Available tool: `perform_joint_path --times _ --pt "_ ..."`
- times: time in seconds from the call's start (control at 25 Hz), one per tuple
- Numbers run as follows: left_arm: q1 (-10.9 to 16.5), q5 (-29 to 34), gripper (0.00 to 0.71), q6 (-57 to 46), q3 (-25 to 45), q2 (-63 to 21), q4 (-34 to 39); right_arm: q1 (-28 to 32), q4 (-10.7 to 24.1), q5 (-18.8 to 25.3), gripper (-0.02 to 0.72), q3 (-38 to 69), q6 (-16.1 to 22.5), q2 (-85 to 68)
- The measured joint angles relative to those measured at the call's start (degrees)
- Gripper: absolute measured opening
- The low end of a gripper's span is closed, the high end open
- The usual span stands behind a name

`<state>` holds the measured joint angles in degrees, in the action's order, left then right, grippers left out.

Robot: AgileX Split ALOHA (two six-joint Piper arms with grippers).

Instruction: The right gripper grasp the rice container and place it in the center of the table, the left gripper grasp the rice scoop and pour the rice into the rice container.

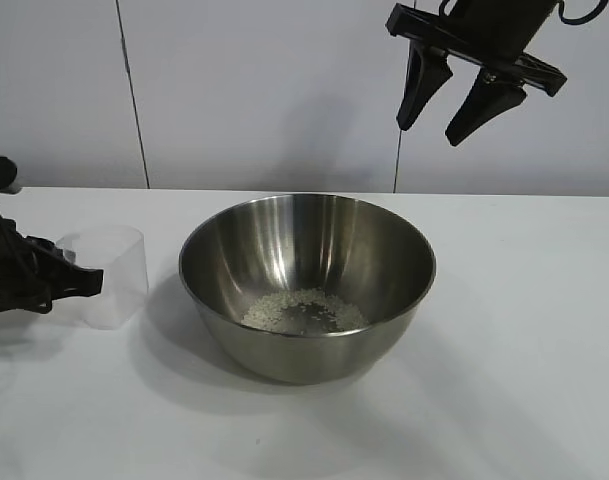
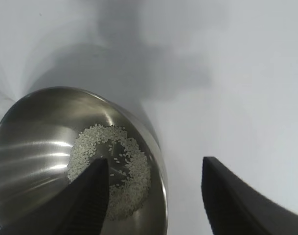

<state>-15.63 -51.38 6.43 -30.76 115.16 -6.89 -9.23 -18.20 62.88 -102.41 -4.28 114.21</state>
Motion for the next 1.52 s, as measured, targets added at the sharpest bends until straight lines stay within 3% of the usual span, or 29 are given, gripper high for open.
perform_joint_path --times 0.28,0.44,0.52,0.68,0.76,0.84,0.96,1.04,1.2,1.32,1.52 --pt "0.0 1.05 0.319 -2.31 5.52 -3.67 -0.06 0.0 0.0 0.0 0.391 0.0 0.0 0.0" --pt "0.0 5.33 0.334 -7.73 9.24 -12.78 -0.06 0.0 0.0 0.0 0.391 0.0 -0.06 0.0" --pt "0.0 10.45 0.336 -10.86 9.35 -18.8 0.34 0.0 0.0 0.0 0.391 0.0 -0.06 0.0" --pt "0.0 14.92 0.336 -13.6 8.15 -31.92 4.38 0.0 0.0 0.0 0.391 0.0 -0.06 0.0" --pt "-0.17 23.6 0.336 -17.3 3.56 -36.89 9.93 0.0 0.0 0.0 0.391 0.0 -0.06 0.0" --pt "-1.69 37.08 0.344 -23.38 -2.74 -38.78 18.07 0.0 0.0 0.0 0.391 0.0 -0.06 0.0" --pt "-6.34 52.68 0.391 -31.32 -12.56 -38.27 27.5 0.0 0.0 0.0 0.391 0.0 -0.06 0.0" --pt "-9.72 59.35 0.414 -33.51 -19.34 -36.8 29.08 0.0 0.0 0.06 0.391 0.0 -0.06 0.0" --pt "-12.98 72.41 0.427 -33.92 -32.2 -30.94 20.91 0.0 0.0 0.66 0.391 0.0 -0.06 0.0" --pt "-13.09 83.18 0.429 -31.06 -40.89 -25.17 9.85 0.0 0.0 2.01 0.391 0.0 -0.06 0.0" --pt "-13.09 95.82 0.433 -18.77 -52.92 -15.87 -5.24 0.0 0.0 4.25 0.391 0.0 -0.06 0.0"
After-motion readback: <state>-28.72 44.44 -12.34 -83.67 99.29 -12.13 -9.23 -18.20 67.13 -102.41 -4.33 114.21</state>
